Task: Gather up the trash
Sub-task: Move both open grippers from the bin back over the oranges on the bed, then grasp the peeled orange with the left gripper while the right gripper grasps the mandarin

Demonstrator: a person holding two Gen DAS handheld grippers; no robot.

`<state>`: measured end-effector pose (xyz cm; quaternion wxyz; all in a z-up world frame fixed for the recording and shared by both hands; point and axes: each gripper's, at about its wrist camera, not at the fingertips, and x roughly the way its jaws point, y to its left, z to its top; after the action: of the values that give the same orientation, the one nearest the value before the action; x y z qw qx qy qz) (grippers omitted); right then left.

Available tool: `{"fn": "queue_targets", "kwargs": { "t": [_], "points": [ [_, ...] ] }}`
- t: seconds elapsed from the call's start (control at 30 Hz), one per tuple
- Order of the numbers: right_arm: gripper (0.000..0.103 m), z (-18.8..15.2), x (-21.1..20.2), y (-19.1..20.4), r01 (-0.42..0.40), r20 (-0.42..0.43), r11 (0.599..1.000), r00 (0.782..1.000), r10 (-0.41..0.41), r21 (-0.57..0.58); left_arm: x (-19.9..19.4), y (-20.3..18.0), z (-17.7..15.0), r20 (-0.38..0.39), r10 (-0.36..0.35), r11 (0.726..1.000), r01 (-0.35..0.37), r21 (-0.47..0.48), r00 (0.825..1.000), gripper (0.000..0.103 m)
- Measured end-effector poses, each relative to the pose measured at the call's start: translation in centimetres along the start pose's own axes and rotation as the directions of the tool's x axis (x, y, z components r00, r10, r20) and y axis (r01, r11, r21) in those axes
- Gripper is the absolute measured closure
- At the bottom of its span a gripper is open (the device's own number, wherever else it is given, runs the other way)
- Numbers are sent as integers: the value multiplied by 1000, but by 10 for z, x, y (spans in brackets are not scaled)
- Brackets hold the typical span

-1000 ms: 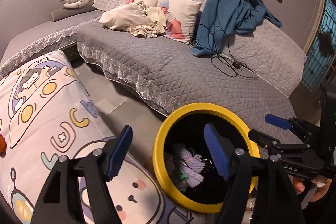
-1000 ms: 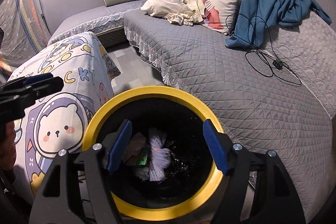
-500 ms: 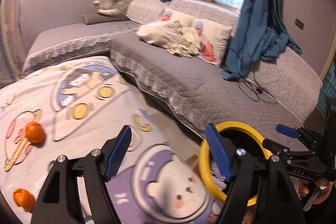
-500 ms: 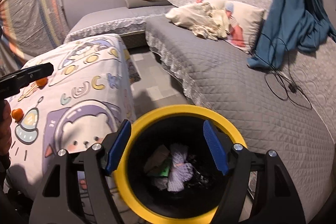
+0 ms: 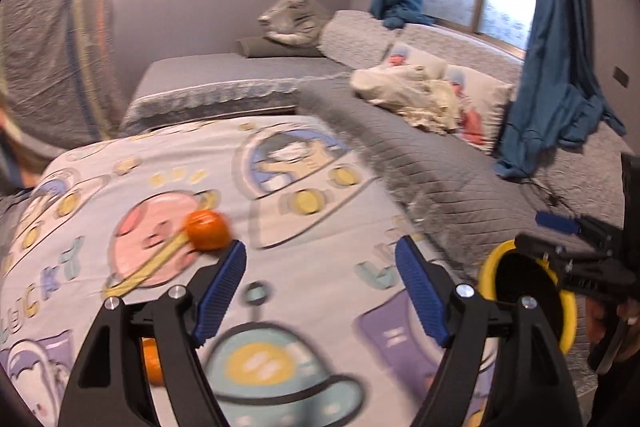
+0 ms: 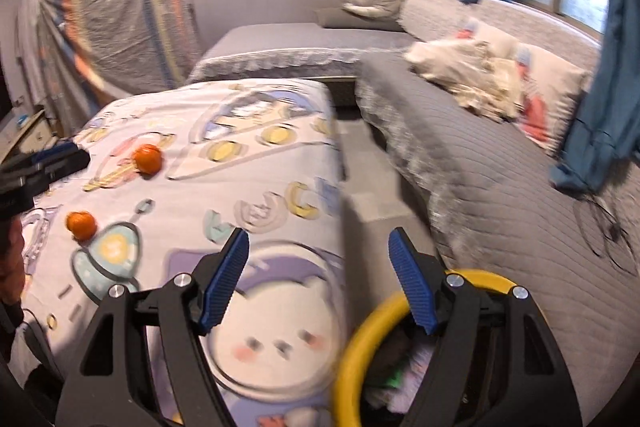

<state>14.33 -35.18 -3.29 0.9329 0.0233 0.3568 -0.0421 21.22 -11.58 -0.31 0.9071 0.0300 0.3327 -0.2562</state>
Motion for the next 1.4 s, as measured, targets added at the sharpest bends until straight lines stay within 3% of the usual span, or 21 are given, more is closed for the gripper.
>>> {"fn": "queue_targets", "kwargs": {
  "t": [0.33,0.57,0.73,1.0,1.4],
  "points": [
    [31,30,66,88,-179,-18,974,984,178,-142,-16,81,-46,-65,105,992,-109,-60,992,28],
    [31,35,103,130,-282,-40,936,959,280,-211,-13,99,-78,-111,114,989,-124,-83,987,28],
    [31,43,128,155,-341,-36,908,939,343,-242,-8,104,-87,-101,119,985,-130,-113,988,28],
    [31,47,171,192,-349,-84,881,937,340,-320,6,110,-94,-126,130,980,-147,-137,984,28],
    [32,54,201,208,-371,-129,867,929,348,-334,20,120,-96,-147,120,976,-143,-161,982,30]
  ]
}}
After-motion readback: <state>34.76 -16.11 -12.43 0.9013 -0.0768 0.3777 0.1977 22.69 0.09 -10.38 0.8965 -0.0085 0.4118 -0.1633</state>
